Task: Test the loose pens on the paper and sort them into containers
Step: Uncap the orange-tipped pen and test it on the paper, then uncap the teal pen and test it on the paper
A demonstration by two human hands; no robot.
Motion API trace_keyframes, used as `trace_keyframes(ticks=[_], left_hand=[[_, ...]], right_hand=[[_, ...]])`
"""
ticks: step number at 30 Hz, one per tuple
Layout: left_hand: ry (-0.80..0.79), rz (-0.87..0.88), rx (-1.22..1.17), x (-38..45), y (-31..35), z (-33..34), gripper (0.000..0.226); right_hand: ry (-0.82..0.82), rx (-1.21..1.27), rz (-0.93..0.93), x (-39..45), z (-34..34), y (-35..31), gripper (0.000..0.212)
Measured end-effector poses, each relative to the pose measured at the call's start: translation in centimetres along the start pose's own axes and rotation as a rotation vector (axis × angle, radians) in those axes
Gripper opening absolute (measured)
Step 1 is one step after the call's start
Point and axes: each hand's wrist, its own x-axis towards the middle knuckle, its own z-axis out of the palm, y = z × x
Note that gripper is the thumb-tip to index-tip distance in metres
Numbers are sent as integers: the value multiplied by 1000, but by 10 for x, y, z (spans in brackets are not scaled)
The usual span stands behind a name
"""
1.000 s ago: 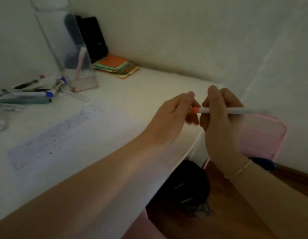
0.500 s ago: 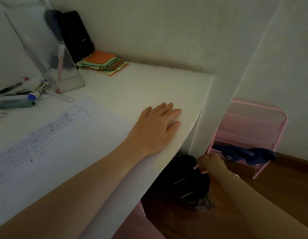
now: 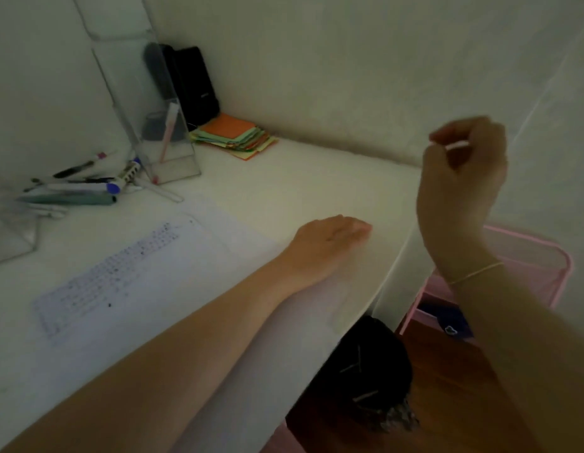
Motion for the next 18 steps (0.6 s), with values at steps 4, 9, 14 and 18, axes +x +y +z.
trace_keyframes(ticks=[4,9,14,18], left_hand=[[265,-196,-807,-6,7,-36,24],[546,-221,-405,-49,-8,-98,43],[505,-207,368,-120,-47,-150,21],[454,-233,802,-165,-88,-164,27]], right_hand=[[-261,158,-226,-4,47,-89,18],[-814,20,-377,-42,124,-150,18],[-1230,-208,-461,-100,207,-152,29],[-1312,-338,-506,-139,258,-148,34]])
